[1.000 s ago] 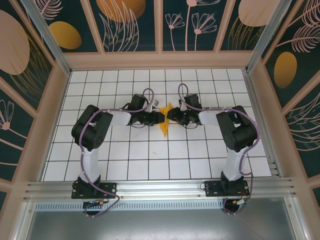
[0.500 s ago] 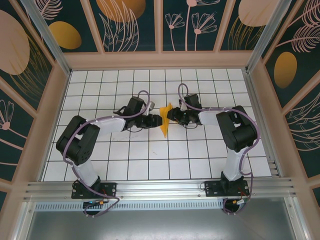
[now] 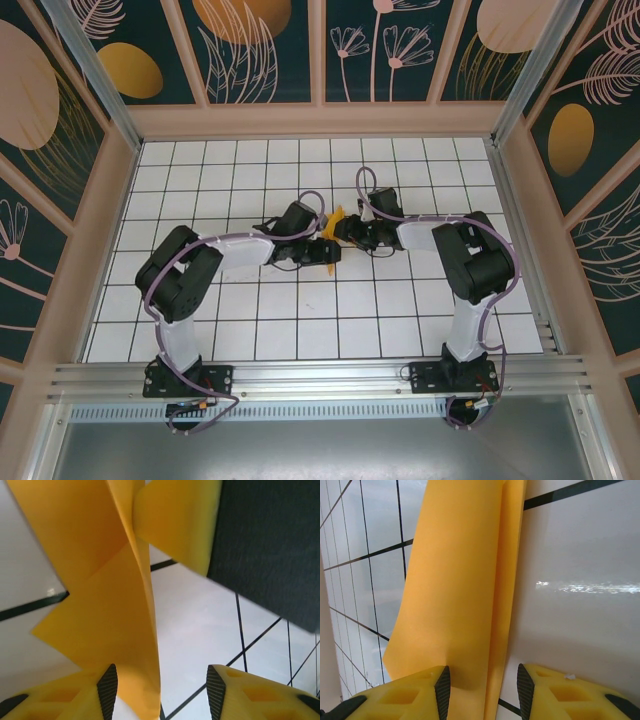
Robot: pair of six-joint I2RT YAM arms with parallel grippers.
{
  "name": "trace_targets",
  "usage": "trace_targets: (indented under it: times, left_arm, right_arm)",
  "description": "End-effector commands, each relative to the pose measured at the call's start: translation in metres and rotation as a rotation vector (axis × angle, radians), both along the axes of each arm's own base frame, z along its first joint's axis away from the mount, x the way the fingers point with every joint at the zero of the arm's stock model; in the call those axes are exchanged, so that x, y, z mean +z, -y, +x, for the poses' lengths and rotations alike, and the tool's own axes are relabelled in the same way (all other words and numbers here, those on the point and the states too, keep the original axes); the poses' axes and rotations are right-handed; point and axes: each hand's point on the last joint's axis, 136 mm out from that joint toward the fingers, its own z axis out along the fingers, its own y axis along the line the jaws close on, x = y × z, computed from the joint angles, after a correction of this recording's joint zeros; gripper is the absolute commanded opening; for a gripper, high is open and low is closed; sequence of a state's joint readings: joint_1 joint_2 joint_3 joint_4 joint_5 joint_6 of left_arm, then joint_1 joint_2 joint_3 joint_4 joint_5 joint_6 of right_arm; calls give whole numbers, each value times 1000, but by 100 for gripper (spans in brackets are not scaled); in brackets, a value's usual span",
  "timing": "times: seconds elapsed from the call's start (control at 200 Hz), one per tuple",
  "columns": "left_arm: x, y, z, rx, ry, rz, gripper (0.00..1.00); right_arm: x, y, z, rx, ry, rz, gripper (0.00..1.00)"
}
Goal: Fold a paper plane with a square sheet of paper (fold left side to right side)
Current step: Fold the wing for the fifth time at the center of the table.
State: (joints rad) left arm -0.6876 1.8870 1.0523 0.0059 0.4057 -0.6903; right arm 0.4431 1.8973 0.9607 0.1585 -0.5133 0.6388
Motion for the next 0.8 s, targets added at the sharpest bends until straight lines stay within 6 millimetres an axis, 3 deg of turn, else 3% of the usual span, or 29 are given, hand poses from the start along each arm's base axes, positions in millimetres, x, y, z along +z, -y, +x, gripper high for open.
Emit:
trace_targets:
  times: [0.0,0.395,0.791]
  left_arm:
    - [-6,4,5,10,-13,21,50]
    - [-16,12,12,2,-25,27,37]
    - [-11,17,17,-10,-3,16,20]
  right_arm:
    - [-28,3,-12,-4,-68,-76,44]
    - [-29,2,-12,1,-70,-80,43]
    - [-31,3,-13,4,-73,-90,43]
